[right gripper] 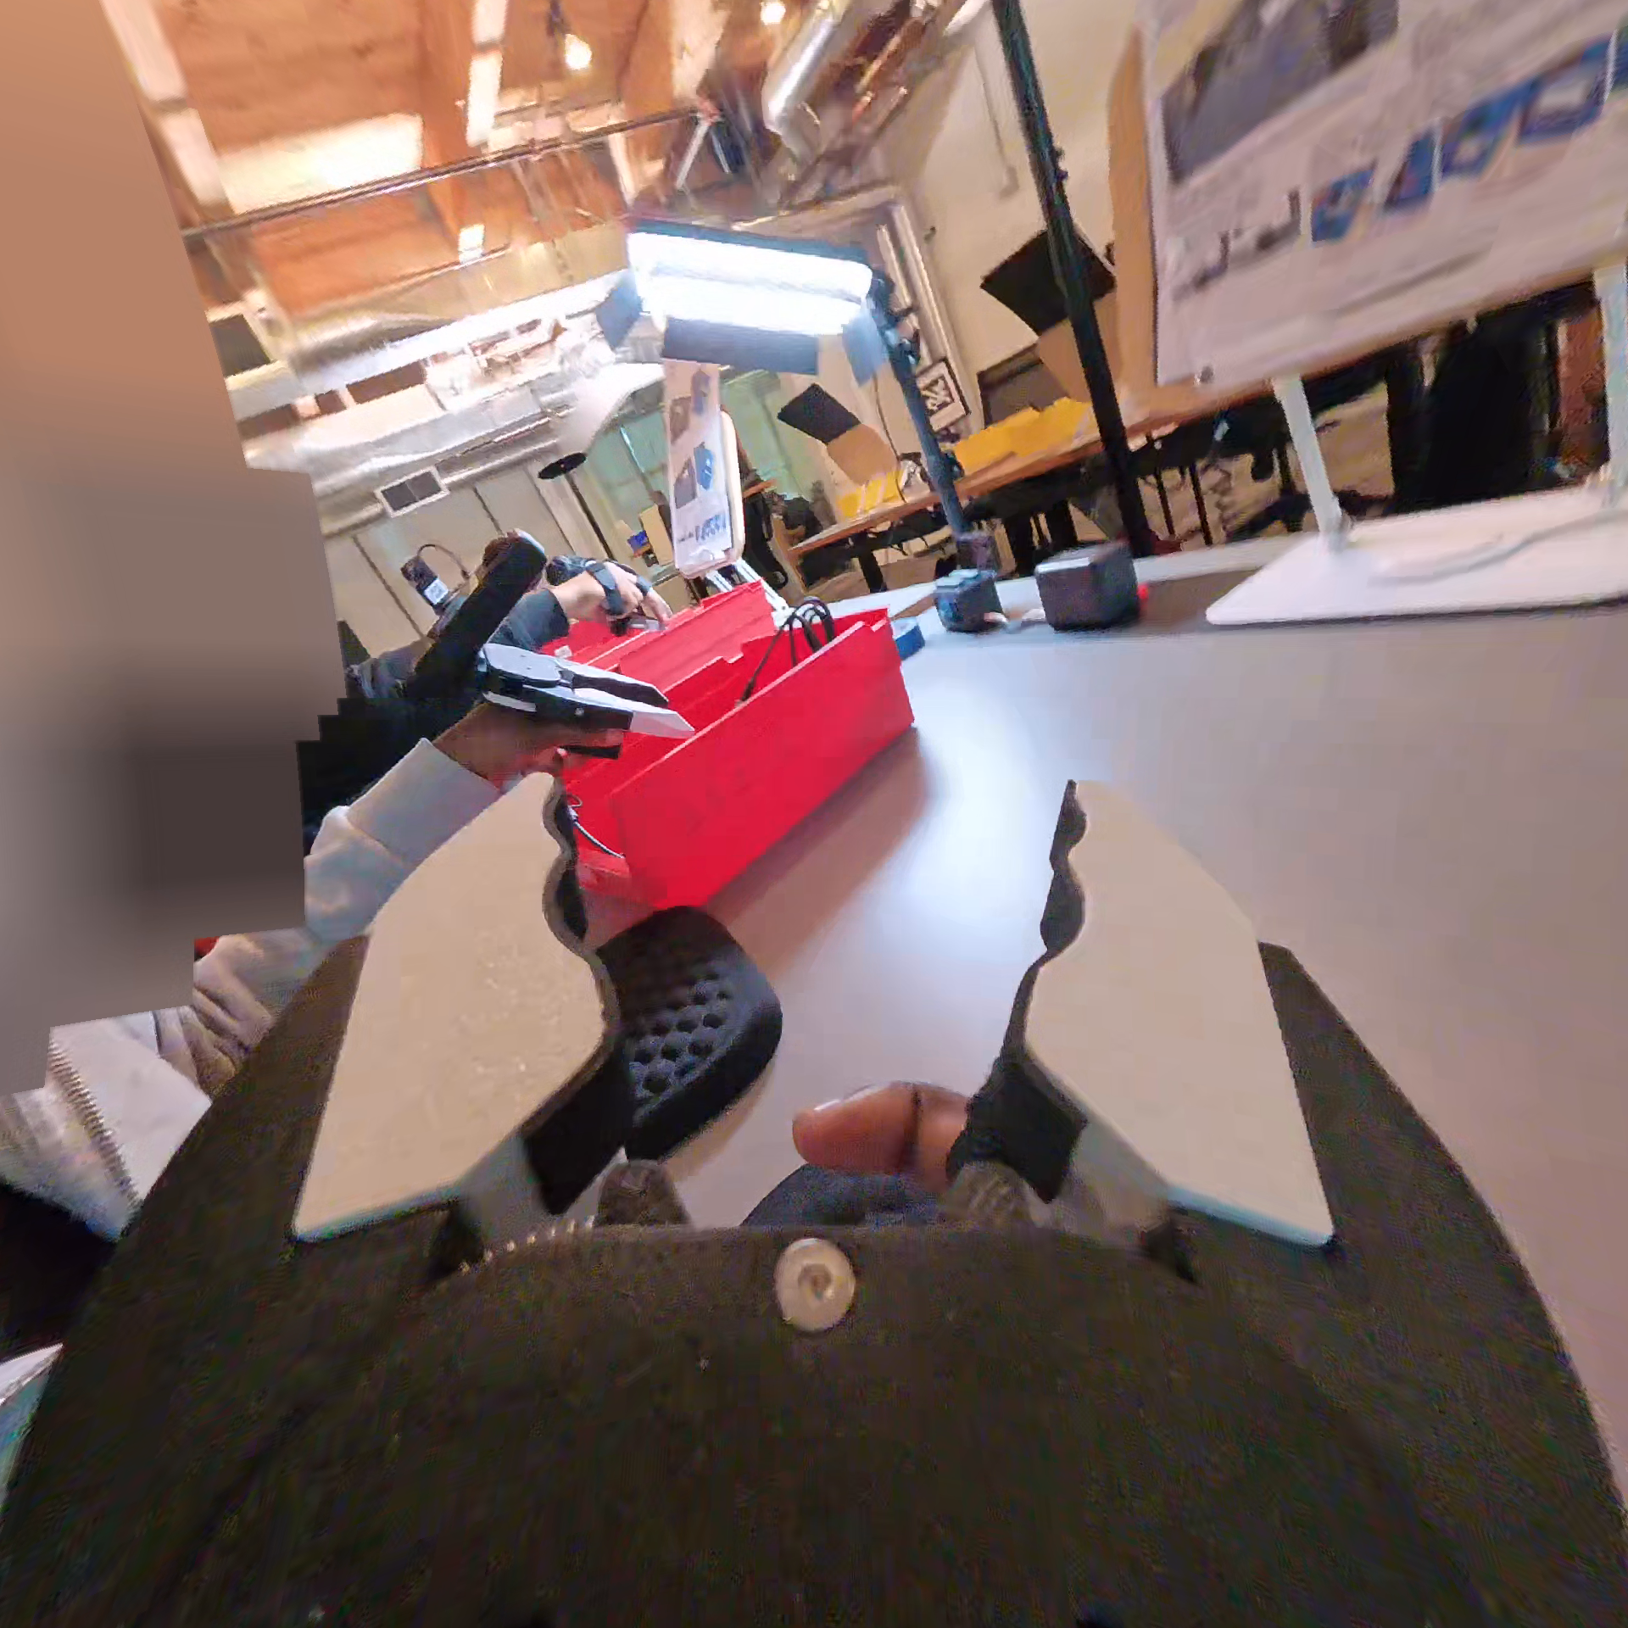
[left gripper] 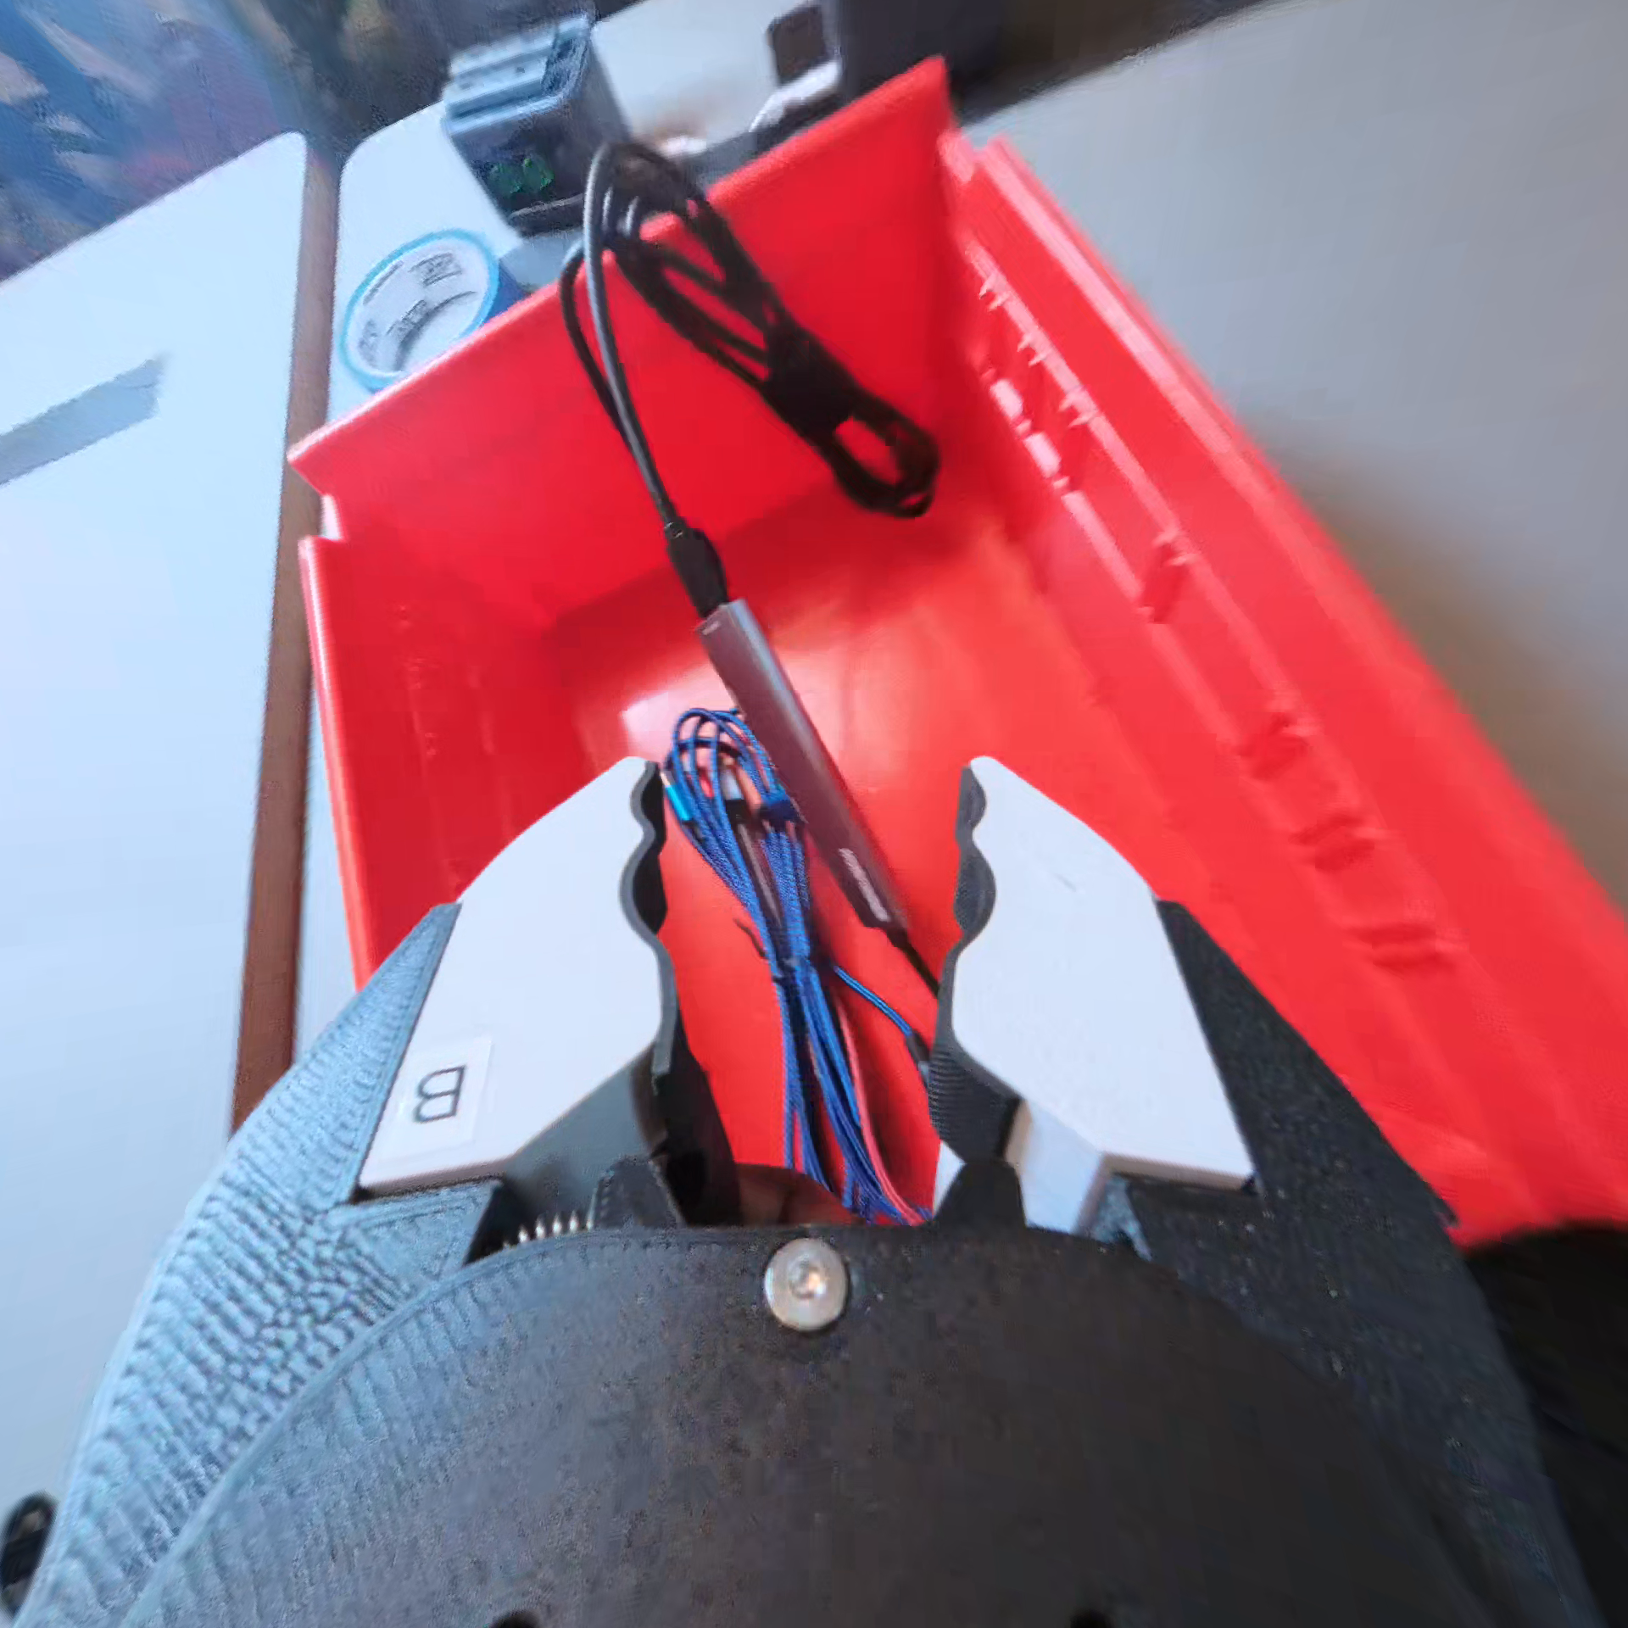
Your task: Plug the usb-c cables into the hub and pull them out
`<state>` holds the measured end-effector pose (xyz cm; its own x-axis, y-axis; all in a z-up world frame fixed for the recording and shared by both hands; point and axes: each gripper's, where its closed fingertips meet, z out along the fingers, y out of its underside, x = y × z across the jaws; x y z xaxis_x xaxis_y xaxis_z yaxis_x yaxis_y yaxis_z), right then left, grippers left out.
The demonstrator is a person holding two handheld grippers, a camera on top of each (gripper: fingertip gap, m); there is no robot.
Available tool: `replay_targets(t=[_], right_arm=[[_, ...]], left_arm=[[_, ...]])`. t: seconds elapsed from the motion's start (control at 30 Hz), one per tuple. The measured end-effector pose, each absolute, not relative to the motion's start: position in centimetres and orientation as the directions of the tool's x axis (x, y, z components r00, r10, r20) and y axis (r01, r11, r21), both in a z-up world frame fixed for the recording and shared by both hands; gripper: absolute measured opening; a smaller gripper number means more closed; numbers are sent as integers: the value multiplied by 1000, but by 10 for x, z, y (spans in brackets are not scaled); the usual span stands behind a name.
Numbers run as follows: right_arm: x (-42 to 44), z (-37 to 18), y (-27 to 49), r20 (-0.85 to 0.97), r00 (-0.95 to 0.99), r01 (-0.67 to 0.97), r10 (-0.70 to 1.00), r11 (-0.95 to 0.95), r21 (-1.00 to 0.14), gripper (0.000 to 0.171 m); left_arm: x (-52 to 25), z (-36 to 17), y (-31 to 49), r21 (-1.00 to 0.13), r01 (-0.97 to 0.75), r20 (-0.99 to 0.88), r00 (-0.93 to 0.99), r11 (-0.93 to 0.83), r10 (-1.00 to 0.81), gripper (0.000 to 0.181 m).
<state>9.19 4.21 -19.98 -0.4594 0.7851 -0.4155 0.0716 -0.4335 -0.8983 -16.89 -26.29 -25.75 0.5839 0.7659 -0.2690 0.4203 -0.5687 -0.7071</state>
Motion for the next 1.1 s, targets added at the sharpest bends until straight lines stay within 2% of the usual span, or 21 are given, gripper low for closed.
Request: replay_targets(t=[0.1, 0.27, 0.33, 0.4, 0.47, 0.6, 0.77, 0.87, 0.93, 1.0, 1.1], right_arm=[[81, -233, 32, -526, -415, 138, 742, -520, -843, 96], [83, -235, 30, -498, -417, 119, 760, -498, -859, 90], [83, -236, 30, -512, -419, 119, 749, -514, -849, 89], [82, -237, 33, -548, -426, 127, 720, -552, -824, 86], [84, -234, 36, -572, -450, 117, 686, -590, -799, 82], [92, -224, 33, -535, -521, 73, 665, -590, -804, 81], [92, -223, 29, -510, -522, 79, 684, -557, -827, 81], [95, -220, 34, -522, -523, 61, 674, -581, -812, 65], [101, -211, 33, -489, -552, 9, 676, -581, -814, 41], [108, -202, 32, -450, -554, -60, 700, -574, -817, 30], [121, -176, 10, -403, -625, -105, 668, -584, -805, 28]], left_arm=[[-188, -285, -253, -651, 452, -312, 574, -610, 758, 56], [-214, -315, -261, -572, 539, -344, 526, -618, 778, 52], [-221, -325, -271, -518, 550, -397, 524, -655, 754, 31], [-222, -316, -272, -535, 527, -420, 512, -660, 749, 19], [-219, -284, -269, -637, 461, -406, 481, -618, 777, 11], [-204, -201, -266, -798, 277, -385, 450, -535, 806, 9], [-167, -95, -249, -913, -55, -387, 430, -405, 815, 9], [-132, -42, -226, -921, -250, -384, 453, -299, 805, 9], [-107, -17, -205, -902, -357, -398, 472, -242, 787, 9], [-82, -4, -182, -869, -444, -433, 469, -218, 770, 9], [-45, -4, -138, -812, -545, -498, 460, -210, 735, 8]])
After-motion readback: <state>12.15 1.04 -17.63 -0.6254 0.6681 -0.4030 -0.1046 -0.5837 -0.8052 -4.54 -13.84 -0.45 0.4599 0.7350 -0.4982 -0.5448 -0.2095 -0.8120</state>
